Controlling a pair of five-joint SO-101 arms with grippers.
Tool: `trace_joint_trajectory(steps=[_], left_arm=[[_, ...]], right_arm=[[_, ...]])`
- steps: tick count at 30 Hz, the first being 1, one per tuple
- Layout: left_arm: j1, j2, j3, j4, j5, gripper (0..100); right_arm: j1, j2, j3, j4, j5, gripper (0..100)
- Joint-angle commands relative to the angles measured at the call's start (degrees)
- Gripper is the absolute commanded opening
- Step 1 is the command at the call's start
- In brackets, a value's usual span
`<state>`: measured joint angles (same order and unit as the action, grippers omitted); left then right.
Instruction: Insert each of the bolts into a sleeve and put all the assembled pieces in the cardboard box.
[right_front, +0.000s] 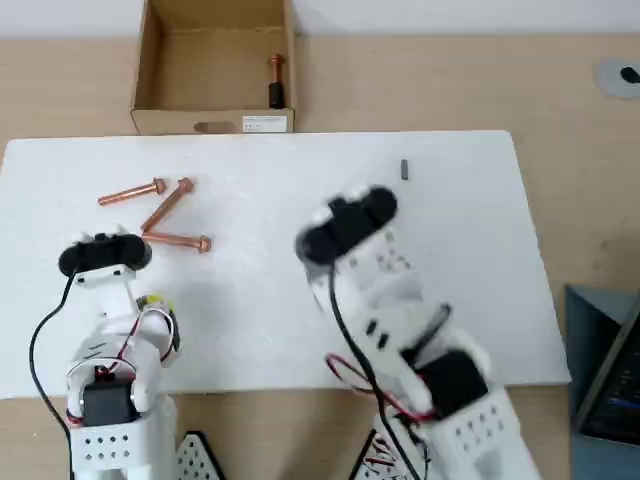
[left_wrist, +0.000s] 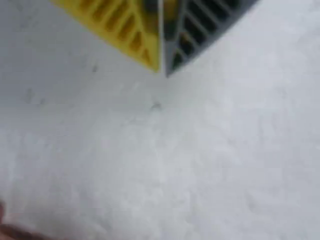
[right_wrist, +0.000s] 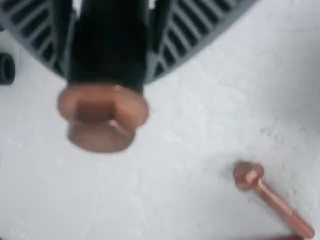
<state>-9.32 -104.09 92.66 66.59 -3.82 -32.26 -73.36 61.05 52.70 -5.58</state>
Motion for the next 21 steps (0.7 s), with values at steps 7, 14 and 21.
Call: trace_joint_trajectory(steps=[7,14,21], left_arm=[[-0.26,-0.40,0.00,-0.26,-0.70,0],[-0.26,-0.40,-0.09,-0.26,-0.70,0],[-0.18,-0.40,-0.18,-0.18,-0.53,0]], right_arm=[[0.92,35.21,-29.05,-10.55,1.76,0.9],[2.95,59.56,-51.56,-15.82,6.42,0.9],[3.12,83.38,-76.35,-18.64,10.73,0.9]])
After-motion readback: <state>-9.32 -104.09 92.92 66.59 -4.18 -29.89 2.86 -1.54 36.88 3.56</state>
